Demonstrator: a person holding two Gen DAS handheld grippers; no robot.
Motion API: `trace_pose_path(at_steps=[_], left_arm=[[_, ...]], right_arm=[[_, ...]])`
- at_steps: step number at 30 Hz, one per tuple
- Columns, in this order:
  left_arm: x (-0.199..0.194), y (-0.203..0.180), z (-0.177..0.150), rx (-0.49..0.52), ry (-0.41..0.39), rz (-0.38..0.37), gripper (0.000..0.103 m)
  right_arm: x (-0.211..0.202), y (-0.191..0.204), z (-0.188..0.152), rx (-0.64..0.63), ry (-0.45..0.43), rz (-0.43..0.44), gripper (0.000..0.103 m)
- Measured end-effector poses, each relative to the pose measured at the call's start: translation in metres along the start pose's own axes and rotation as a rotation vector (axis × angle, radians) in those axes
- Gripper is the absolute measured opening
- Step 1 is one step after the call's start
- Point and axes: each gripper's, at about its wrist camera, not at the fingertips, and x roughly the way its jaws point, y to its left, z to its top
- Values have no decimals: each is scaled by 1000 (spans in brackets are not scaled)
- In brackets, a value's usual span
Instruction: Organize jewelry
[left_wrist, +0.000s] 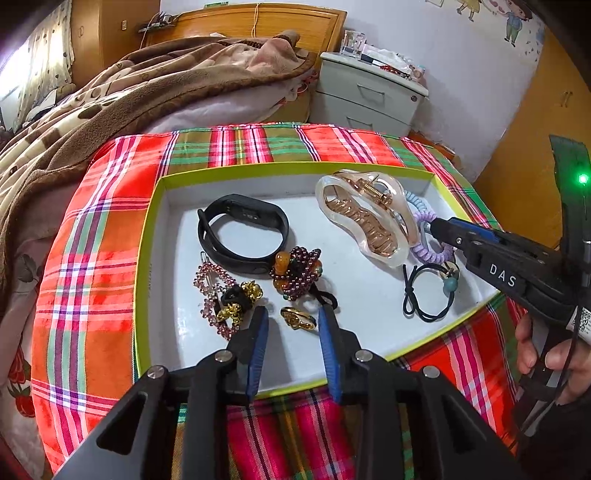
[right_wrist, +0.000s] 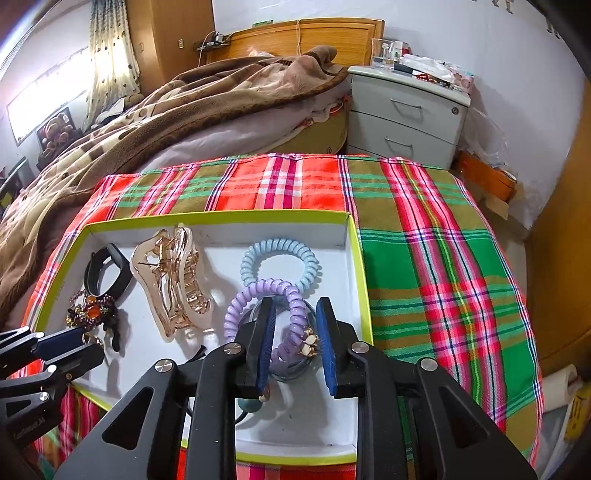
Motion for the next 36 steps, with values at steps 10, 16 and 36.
trace_pose_path(at_steps=[10,16,36], left_arm=[[-22,-9,-5,10,-50,52,36],[-48,-15,-14,4,-118,96,37],[-90,-11,-47,-57,-219,169,37]], right_arm=[[-41,5,-10,19,-93,33,47],[-77,16,-29,24,-165,31,47],[-117,43,-71,38,-232,73,47]])
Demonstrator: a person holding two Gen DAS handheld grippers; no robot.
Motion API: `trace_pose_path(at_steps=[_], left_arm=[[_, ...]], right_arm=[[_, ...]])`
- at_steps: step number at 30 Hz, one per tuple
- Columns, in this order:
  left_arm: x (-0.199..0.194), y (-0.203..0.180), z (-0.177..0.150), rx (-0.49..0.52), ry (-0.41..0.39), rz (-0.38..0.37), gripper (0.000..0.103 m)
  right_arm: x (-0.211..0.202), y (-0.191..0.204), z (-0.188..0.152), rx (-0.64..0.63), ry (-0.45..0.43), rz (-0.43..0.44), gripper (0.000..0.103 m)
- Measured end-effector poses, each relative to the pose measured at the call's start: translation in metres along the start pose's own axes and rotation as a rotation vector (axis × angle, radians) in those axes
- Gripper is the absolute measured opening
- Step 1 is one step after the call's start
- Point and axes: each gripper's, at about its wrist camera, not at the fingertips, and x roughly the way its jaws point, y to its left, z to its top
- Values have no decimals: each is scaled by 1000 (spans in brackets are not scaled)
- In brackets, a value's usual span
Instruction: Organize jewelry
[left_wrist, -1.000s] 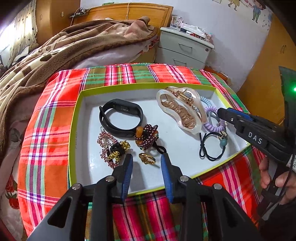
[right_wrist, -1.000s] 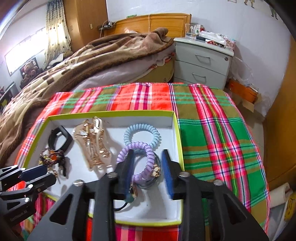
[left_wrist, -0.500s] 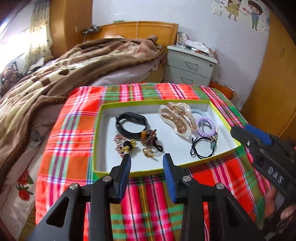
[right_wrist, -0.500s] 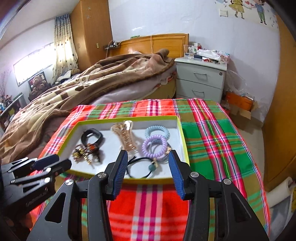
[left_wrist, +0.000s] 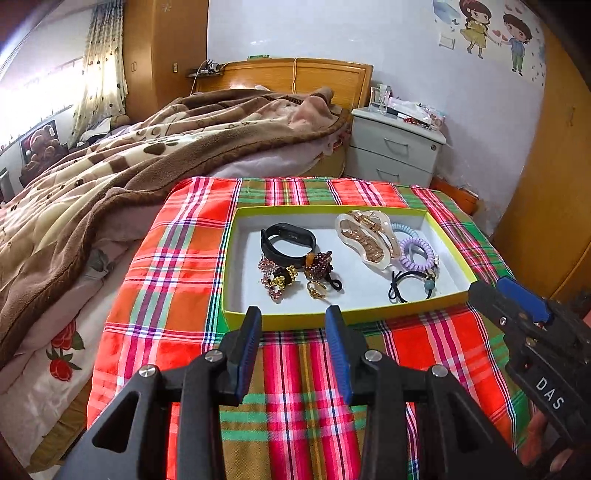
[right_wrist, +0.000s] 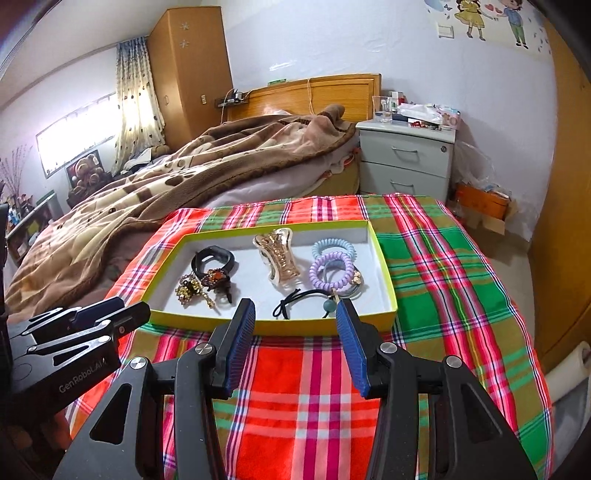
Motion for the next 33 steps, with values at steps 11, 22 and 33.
trace_pose_path(at_steps=[11,22,33], left_arm=[[-8,-2,-6,-1,-6,-1,37],[-13,3,-7,-17,-10,2,37],[-12,5,-10,-8,-3,10,37]], right_arm=[[-6,6,-5,-9,-10,-7,47],[-9,12,-9,-18,-10,-7,47],[-9,13,-11,-15,-3,-7,47]])
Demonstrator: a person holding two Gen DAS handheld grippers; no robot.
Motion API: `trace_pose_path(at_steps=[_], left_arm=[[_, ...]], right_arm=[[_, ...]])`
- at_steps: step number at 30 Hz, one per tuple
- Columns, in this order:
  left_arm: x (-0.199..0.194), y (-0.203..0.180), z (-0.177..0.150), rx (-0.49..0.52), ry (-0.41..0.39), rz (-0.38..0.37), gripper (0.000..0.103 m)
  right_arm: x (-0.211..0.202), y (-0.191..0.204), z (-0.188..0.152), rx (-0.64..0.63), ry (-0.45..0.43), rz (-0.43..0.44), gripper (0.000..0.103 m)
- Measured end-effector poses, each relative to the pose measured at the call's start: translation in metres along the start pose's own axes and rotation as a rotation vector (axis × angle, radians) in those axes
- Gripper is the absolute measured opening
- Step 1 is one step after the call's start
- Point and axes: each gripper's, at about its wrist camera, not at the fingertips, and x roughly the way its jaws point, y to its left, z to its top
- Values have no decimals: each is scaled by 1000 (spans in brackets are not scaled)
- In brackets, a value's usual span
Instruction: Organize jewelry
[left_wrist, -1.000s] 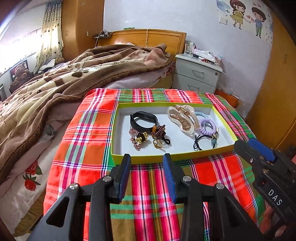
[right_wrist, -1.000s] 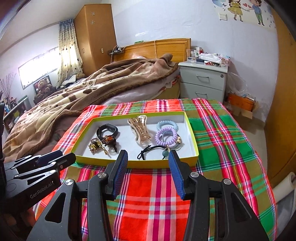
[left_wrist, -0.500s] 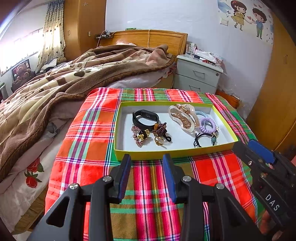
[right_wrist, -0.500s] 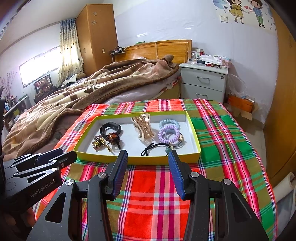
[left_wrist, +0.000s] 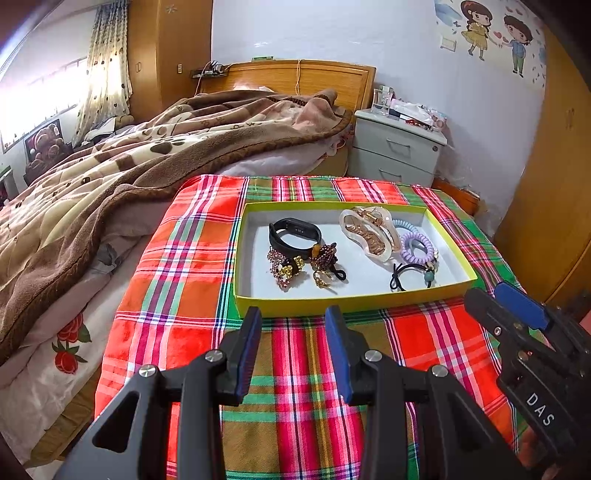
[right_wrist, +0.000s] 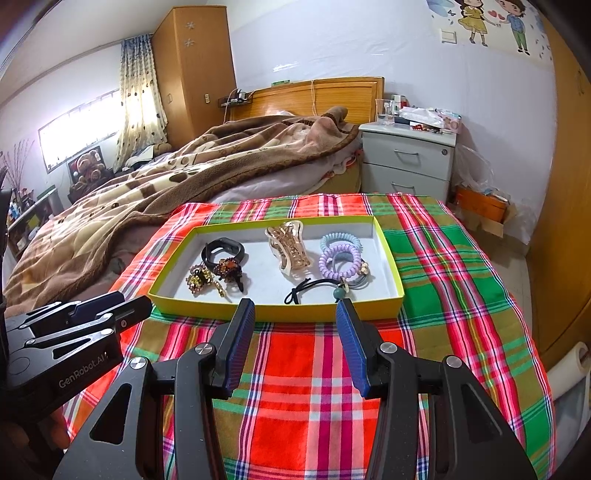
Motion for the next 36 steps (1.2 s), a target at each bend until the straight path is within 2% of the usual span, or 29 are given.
trace_pose_path(at_steps=[36], left_arm=[[5,2,-2,-16,15,21,37]], right_arm=[[2,-8,-1,14,2,-1,47]])
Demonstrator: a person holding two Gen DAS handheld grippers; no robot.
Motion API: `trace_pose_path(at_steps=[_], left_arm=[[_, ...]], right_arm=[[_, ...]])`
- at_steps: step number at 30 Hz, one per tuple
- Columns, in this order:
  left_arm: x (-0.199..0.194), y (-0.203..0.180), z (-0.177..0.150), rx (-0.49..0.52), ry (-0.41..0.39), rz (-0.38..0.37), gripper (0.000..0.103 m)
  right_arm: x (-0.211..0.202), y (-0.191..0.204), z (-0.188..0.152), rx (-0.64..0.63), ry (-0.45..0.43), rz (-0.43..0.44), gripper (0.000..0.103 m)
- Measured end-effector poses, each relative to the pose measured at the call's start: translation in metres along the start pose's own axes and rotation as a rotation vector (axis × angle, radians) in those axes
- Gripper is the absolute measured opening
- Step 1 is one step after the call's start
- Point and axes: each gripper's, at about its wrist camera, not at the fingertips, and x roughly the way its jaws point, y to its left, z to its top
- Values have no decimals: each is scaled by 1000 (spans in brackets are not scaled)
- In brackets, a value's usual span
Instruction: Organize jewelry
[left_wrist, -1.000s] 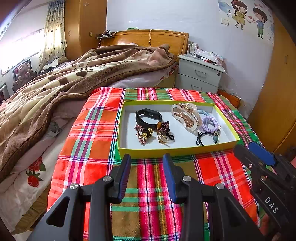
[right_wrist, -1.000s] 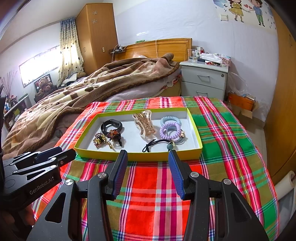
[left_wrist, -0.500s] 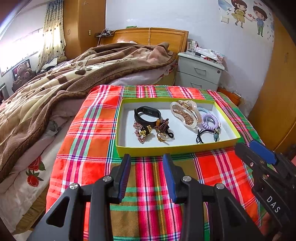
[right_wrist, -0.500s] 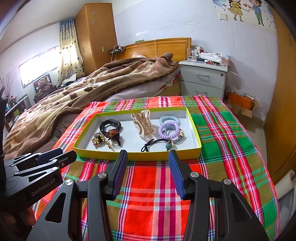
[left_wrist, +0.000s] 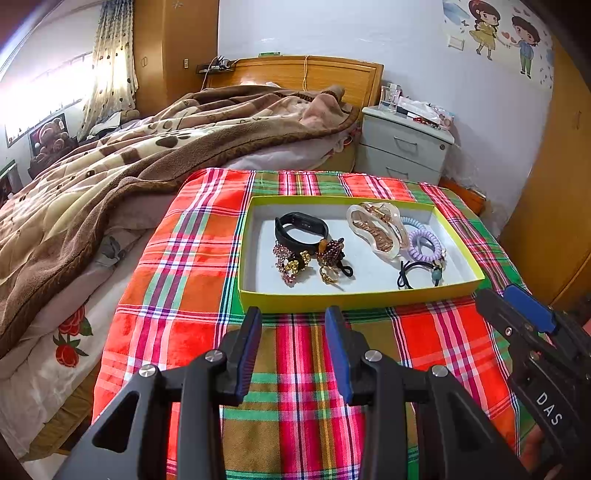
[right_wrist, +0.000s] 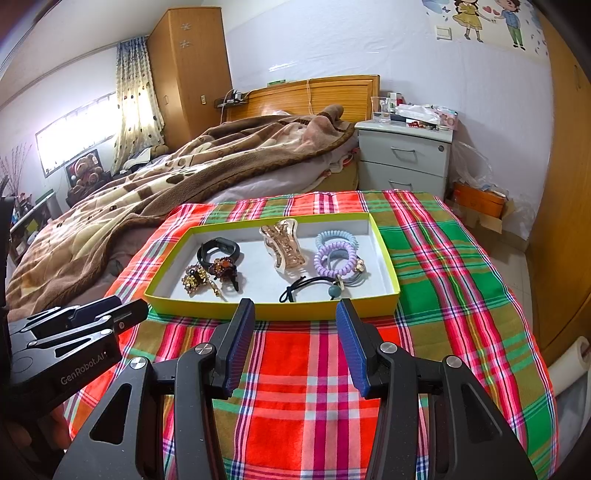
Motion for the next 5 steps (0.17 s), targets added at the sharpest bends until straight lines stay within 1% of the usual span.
trace_pose_path(at_steps=[5], left_arm=[[2,-1,0,3,6,7,37]], right_arm=[[0,0,0,1,0,-1,47]])
